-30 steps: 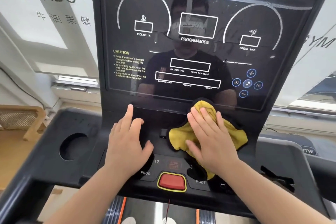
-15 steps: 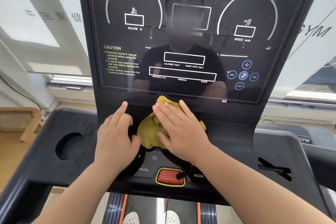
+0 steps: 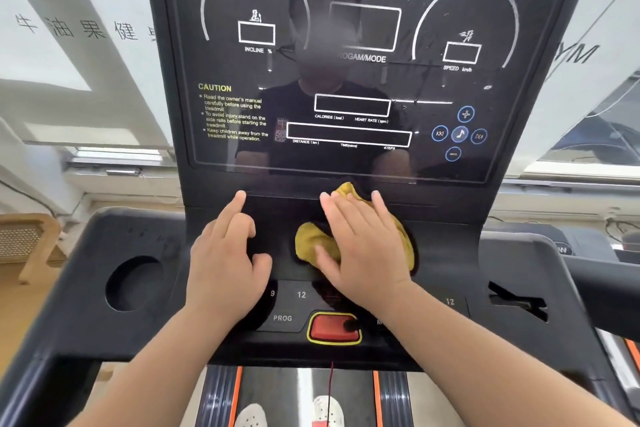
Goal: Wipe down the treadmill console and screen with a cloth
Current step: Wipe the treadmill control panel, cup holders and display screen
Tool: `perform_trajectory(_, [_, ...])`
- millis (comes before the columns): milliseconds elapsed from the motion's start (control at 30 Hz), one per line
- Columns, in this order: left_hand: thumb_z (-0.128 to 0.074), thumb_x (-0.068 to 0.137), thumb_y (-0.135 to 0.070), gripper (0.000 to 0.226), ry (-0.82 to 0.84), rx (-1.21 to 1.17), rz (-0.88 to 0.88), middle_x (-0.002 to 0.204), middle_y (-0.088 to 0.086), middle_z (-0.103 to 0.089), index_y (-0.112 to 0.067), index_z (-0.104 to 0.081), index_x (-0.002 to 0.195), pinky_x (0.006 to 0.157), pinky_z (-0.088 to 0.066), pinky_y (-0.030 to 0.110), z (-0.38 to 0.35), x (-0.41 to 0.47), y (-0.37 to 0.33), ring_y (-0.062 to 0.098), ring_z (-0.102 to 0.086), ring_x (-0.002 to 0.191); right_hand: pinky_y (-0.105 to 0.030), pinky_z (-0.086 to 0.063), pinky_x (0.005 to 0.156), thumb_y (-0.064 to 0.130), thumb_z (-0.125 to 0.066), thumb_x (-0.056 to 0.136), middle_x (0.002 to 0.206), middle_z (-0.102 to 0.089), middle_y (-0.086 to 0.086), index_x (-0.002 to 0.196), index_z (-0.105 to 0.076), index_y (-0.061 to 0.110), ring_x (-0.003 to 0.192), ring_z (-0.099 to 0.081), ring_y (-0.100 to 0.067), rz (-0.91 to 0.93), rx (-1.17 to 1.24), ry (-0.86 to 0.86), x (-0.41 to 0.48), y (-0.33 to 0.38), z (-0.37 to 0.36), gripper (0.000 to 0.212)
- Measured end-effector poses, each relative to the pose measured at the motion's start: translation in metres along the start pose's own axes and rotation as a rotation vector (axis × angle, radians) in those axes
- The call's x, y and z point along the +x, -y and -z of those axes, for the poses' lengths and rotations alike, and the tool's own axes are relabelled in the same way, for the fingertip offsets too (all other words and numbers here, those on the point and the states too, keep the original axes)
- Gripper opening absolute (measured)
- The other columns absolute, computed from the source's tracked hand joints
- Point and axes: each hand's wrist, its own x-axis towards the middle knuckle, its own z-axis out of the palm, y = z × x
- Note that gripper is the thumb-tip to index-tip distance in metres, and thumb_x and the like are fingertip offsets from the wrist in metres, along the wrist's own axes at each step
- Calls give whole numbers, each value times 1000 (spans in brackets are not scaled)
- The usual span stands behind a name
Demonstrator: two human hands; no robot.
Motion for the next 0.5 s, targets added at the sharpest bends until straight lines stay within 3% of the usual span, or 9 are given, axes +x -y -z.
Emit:
perform_trajectory(200, [-64, 76, -13, 21, 42, -5, -48, 154, 0, -48, -20, -45, 83, 98, -40, 41, 19, 7, 10, 31, -54, 123, -53, -16, 127, 37, -59, 93, 158, -48, -8, 156, -43, 12, 147, -42, -26, 157, 39, 105, 45, 69, -23, 69])
perform_trajectory(233, [-61, 75, -18, 16, 37, -3, -52, 152, 0, -50, -20, -50, 86, 101, -40, 40, 20, 8, 10, 30, -53, 126, -53, -14, 127, 38, -56, 95, 162, -44, -6, 157, -41, 13, 150, -38, -24, 160, 45, 110, 47, 71, -27, 69])
perform_trajectory(300, [-57, 74, -22, 28, 37, 18, -48, 151, 3, -50, -18, -57, 101, 106, -38, 41, 20, 7, 8, 30, -51, 129, -54, -7, 129, 46, -47, 99, 170, -27, -1, 162, -30, 17, 157, -22, -20, 162, -13, 138, 38, 62, -32, 72])
perform_trajectory(400, [-57, 73, -21, 44, 18, 36, -68, 152, 8, -46, -16, -58, 116, 106, -38, 47, 14, 7, 0, 32, -46, 130, -55, -3, 129, 61, -42, 102, 174, -7, 1, 166, -13, 19, 160, -4, -22, 77, -138, 178, 5, 28, -36, 82])
perform_trajectory(500, [-60, 71, -20, 47, 15, 67, -100, 152, 11, -44, -15, -59, 118, 104, -37, 50, 8, 9, -10, 33, -44, 128, -59, -5, 127, 69, -36, 99, 173, -12, -8, 165, -14, 15, 158, -11, -32, -135, -183, 141, -27, -5, -33, 88])
